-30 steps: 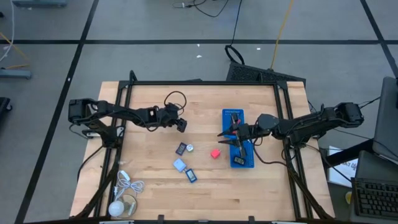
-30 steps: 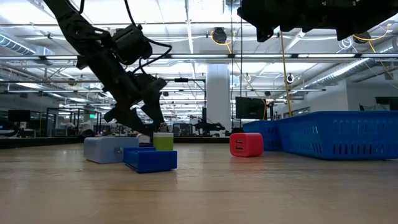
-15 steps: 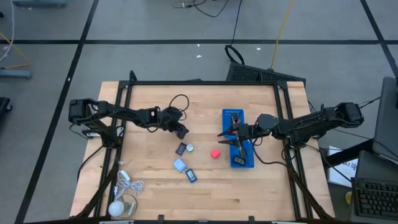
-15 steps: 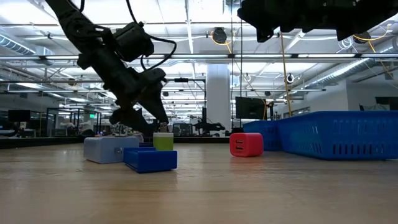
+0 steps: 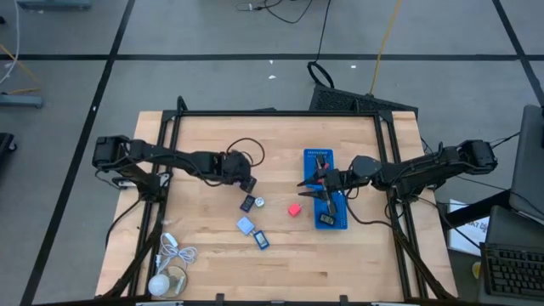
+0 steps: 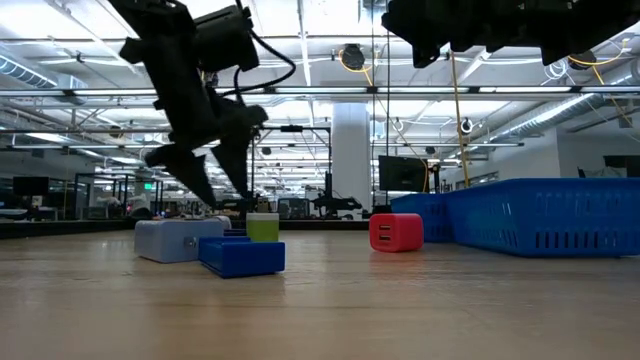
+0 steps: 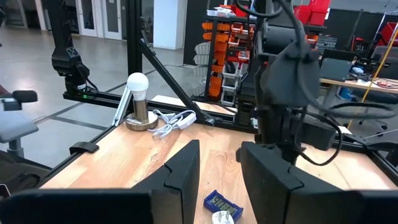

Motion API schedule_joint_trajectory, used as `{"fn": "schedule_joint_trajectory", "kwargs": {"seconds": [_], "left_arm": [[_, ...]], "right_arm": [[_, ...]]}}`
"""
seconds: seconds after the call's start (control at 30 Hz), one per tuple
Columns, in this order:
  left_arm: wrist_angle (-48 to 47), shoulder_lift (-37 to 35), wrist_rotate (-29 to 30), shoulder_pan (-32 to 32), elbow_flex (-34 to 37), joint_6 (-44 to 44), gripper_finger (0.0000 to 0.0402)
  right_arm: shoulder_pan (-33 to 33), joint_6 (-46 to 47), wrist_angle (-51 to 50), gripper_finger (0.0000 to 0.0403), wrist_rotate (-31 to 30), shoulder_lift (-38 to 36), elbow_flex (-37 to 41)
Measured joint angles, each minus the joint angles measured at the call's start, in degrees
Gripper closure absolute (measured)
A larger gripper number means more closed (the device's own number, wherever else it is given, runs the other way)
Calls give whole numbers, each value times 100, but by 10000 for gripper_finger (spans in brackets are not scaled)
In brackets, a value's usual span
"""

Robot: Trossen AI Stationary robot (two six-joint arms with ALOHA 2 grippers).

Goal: Pick & Place Office items
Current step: Put the purple charger adapter into the top blue bin

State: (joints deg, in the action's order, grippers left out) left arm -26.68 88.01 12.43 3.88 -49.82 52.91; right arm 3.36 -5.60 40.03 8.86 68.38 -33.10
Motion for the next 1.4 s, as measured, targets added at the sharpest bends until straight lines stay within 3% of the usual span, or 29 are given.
{"fn": "schedule_joint_trajectory", "kwargs": {"seconds": [0.27,0.67,1.03,1.4], "left_arm": [[-462,22,593,-64,0,612,105],[-432,31,421,-70,0,687,105],[44,783,-69,-77,0,702,105],[196,1071,-73,-51,-20,460,107]], "right_arm": [[0,0,0,298,-6,0,0],[0,0,0,298,-6,0,0],[0,-1,-20,298,-9,0,0],[0,-3,-38,298,-11,0,0]]}}
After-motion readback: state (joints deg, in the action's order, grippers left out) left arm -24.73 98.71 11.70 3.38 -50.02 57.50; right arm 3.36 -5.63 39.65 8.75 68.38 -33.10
